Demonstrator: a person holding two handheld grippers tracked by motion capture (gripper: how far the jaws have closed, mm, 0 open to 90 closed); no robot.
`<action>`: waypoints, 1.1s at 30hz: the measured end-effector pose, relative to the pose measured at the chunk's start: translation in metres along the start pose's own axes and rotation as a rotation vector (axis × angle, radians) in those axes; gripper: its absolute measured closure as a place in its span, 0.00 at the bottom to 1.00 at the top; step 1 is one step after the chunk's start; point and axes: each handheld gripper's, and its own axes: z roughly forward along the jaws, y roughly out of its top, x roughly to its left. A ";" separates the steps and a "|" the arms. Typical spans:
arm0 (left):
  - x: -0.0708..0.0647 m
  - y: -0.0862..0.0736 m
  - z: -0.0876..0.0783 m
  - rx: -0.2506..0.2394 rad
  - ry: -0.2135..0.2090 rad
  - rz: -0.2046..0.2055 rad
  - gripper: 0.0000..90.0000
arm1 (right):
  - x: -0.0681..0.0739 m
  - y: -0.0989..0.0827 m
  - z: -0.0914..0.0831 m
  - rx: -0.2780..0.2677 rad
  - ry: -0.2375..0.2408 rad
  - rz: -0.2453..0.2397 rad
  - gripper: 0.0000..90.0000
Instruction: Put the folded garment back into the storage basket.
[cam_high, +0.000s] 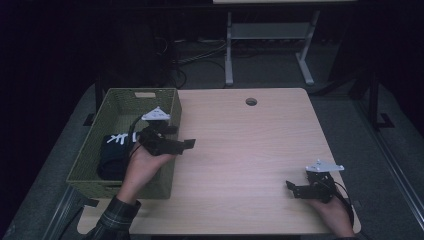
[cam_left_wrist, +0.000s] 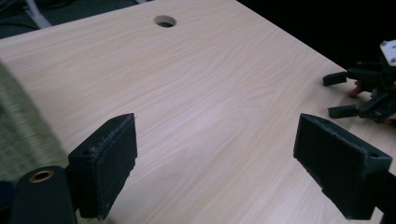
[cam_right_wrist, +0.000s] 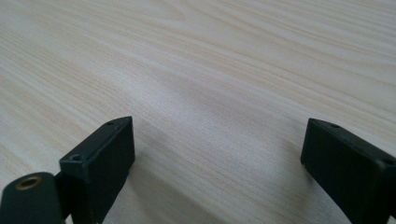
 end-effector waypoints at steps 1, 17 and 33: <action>-0.003 0.000 0.004 0.002 -0.006 0.004 0.15 | 0.000 0.000 0.000 0.000 0.000 0.000 0.11; -0.049 -0.016 0.067 0.075 -0.071 0.063 0.15 | 0.000 0.000 0.000 0.000 0.000 -0.001 0.11; -0.062 -0.059 0.111 0.114 -0.047 0.133 0.14 | 0.000 0.000 0.000 0.001 -0.001 -0.001 0.11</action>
